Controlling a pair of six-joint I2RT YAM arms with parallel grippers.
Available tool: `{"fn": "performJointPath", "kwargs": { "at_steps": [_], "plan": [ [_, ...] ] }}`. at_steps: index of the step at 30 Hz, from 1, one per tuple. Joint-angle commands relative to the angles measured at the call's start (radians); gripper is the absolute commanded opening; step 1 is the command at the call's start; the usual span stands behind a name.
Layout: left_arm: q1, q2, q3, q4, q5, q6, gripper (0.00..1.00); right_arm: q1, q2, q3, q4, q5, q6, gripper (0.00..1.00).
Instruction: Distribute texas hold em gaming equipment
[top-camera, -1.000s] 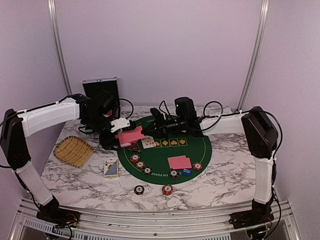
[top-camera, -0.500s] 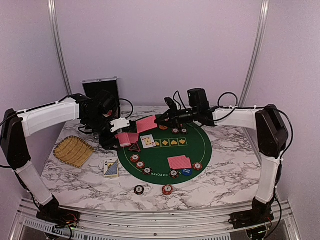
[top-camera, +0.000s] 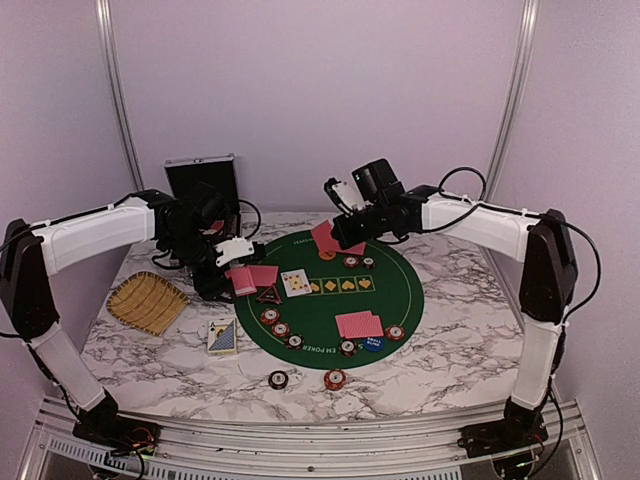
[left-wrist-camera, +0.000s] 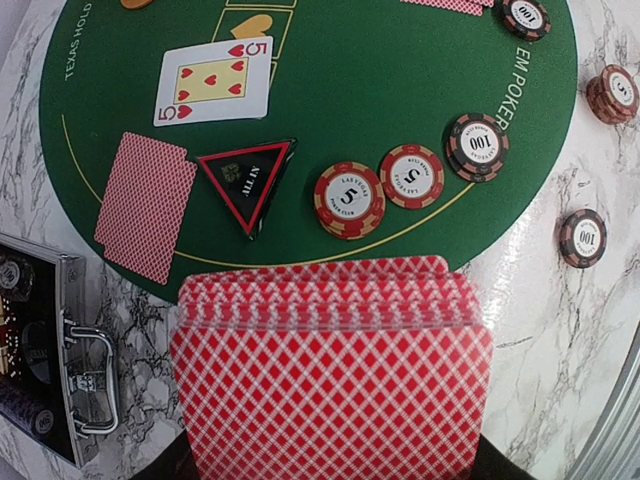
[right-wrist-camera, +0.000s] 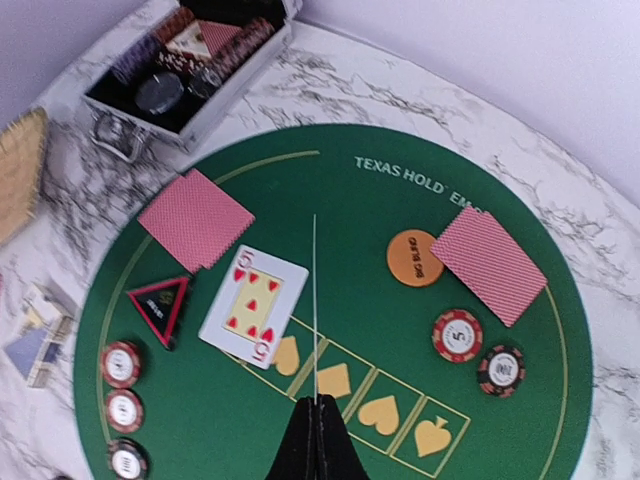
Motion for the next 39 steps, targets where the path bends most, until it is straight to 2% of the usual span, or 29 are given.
{"fn": "performJointPath", "kwargs": {
  "at_steps": [1, 5, 12, 17, 25, 39],
  "plan": [
    [0.006, -0.046, -0.008, -0.006, 0.002, 0.005, 0.00, 0.091, -0.070, -0.124, 0.166, 0.365, -0.349, 0.00],
    [0.009, -0.057, -0.018, -0.006, 0.005, 0.005, 0.00, 0.154, -0.045, -0.185, 0.313, 0.529, -0.548, 0.00],
    [0.011, -0.069, -0.038, -0.006, 0.015, 0.000, 0.00, 0.197, 0.075, -0.169, 0.430, 0.550, -0.746, 0.00],
    [0.013, -0.073, -0.040, -0.006, 0.007, 0.001, 0.00, 0.197, 0.159, -0.145, 0.421, 0.493, -0.793, 0.00],
    [0.014, -0.073, -0.035, -0.006, 0.008, 0.000, 0.00, 0.212, 0.230, -0.153, 0.438, 0.494, -0.834, 0.00],
    [0.016, -0.057, -0.027, -0.006, 0.010, 0.004, 0.00, 0.240, 0.253, -0.173, 0.345, 0.387, -0.739, 0.00]
  ]
}}
